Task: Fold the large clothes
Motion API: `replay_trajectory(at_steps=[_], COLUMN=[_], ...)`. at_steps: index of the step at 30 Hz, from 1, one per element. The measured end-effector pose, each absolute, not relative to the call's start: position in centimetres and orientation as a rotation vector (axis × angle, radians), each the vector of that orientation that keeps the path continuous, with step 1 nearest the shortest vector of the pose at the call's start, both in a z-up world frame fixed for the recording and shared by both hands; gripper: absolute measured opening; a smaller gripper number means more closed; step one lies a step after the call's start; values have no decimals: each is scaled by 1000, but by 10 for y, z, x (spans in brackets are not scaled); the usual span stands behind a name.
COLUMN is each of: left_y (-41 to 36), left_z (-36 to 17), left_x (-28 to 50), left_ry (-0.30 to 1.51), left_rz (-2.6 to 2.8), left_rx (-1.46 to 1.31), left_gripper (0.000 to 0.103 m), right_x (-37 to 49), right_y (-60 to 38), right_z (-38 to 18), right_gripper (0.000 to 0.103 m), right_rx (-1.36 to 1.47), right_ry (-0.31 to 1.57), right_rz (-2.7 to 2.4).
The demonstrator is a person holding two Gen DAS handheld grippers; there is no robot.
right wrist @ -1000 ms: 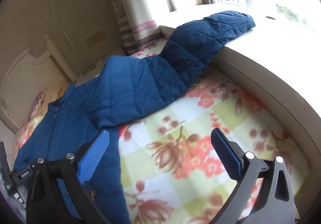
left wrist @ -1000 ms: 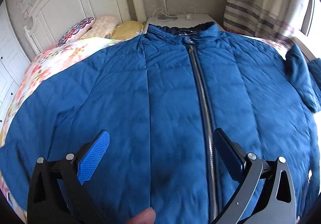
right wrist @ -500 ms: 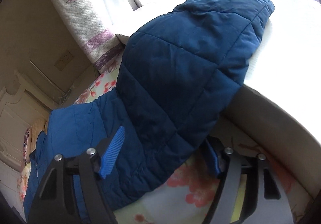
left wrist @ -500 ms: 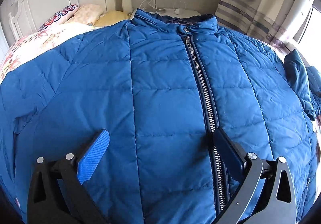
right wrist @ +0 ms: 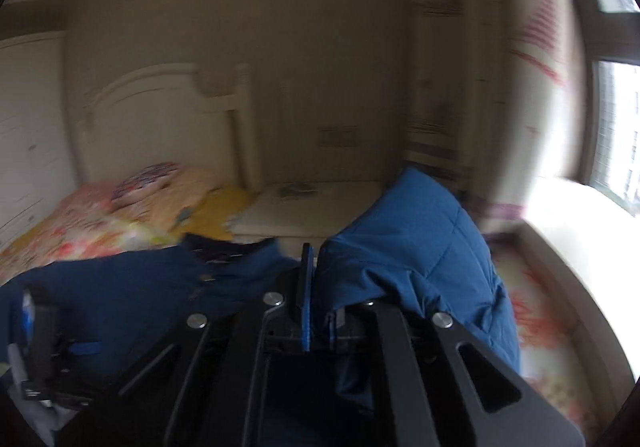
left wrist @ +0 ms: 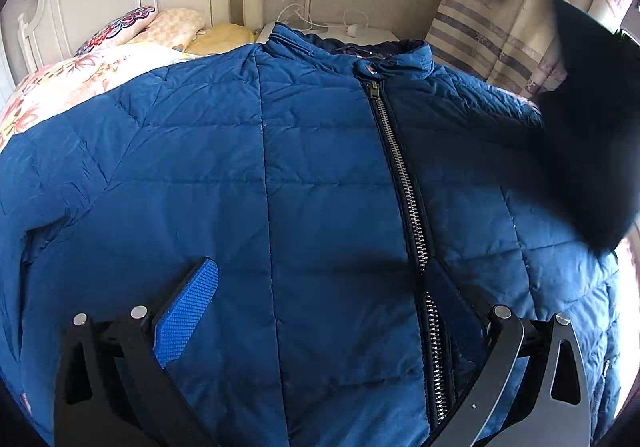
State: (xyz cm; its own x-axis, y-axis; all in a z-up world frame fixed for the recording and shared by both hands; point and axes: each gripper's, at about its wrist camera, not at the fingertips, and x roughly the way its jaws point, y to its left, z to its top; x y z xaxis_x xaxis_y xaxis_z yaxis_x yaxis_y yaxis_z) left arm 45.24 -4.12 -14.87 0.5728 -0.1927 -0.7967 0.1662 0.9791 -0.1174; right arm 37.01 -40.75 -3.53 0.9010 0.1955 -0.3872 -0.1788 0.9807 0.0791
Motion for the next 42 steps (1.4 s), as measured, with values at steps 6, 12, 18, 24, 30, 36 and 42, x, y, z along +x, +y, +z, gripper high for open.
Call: replay_trajectory(at_steps=[6,12,18,24,30,36,42], left_y=[-33,-51,-45,-73,-188,-264,-250], left_z=[-148,-149,-149,-122,-85,-119,-95], left_x=[452,449,451,440,422,440,440], left_ry=[922,928,923,858,703,767,671], left_rz=[-235,-310,-320,-302,-426,-487,-501], left_rx=[-89,-13,-52,21,436,680,547], left_gripper=[99,99,99,97,95,77,29], right_x=[409,395,318,282,281,284,283], right_y=[-306,-319,-375,-459,-467,-456,-462], right_z=[-91,-128,-102,-122,-160,-162,-160], right_gripper=[32,57,66,50,49,51,51], right_rx=[-4,103,98,208,217,207,244], right_ry=[704,915,740,752,795,794,787], right_rz=[499,560,322,-2,-97,-87,-75])
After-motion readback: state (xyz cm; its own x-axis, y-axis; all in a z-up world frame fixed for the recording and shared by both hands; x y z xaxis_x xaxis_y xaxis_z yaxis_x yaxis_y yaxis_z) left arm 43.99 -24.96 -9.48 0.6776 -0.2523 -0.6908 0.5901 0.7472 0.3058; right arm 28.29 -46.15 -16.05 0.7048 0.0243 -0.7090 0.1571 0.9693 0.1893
